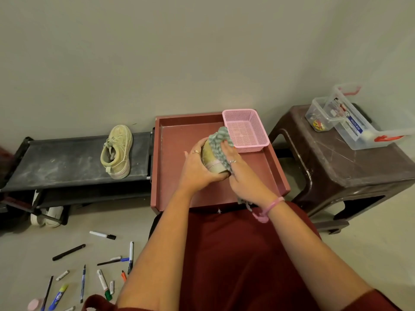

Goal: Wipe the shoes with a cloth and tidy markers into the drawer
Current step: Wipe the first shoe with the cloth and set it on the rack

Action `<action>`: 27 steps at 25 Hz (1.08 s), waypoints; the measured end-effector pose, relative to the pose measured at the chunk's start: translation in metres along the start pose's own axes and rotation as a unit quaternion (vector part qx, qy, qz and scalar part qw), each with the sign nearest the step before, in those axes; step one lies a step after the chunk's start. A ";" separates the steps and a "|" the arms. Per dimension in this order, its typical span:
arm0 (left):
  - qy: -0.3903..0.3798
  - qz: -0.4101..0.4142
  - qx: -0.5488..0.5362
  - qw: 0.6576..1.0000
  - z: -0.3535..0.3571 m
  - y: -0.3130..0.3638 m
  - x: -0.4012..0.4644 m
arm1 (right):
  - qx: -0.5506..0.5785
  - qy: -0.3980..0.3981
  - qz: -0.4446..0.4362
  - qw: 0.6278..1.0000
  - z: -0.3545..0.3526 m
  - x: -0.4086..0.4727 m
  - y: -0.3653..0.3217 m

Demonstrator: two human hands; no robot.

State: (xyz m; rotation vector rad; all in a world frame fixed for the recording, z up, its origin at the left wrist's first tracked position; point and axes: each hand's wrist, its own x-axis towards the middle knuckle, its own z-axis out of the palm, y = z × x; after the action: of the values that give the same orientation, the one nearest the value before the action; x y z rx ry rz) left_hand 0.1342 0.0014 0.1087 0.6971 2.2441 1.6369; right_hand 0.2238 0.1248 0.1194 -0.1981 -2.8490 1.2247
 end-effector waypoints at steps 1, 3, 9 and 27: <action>0.001 0.004 0.002 1.000 0.000 0.000 0.000 | -0.064 0.020 -0.029 0.997 0.012 -0.010 0.001; 0.009 0.020 0.018 1.000 0.003 -0.002 0.001 | -0.205 0.065 -0.089 0.972 0.029 -0.020 0.006; 0.006 0.011 0.007 1.000 0.017 0.003 -0.003 | 0.039 0.084 0.019 0.995 0.006 -0.005 0.020; 0.000 0.026 0.023 0.999 0.005 -0.002 0.003 | -0.251 0.034 -0.045 0.966 0.021 -0.017 -0.014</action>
State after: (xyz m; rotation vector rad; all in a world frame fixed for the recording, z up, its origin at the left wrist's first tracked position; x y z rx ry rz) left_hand 0.1337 0.0059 0.1052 0.7730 2.2896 1.6128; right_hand 0.2373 0.0974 0.1152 -0.1150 -3.0067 0.4506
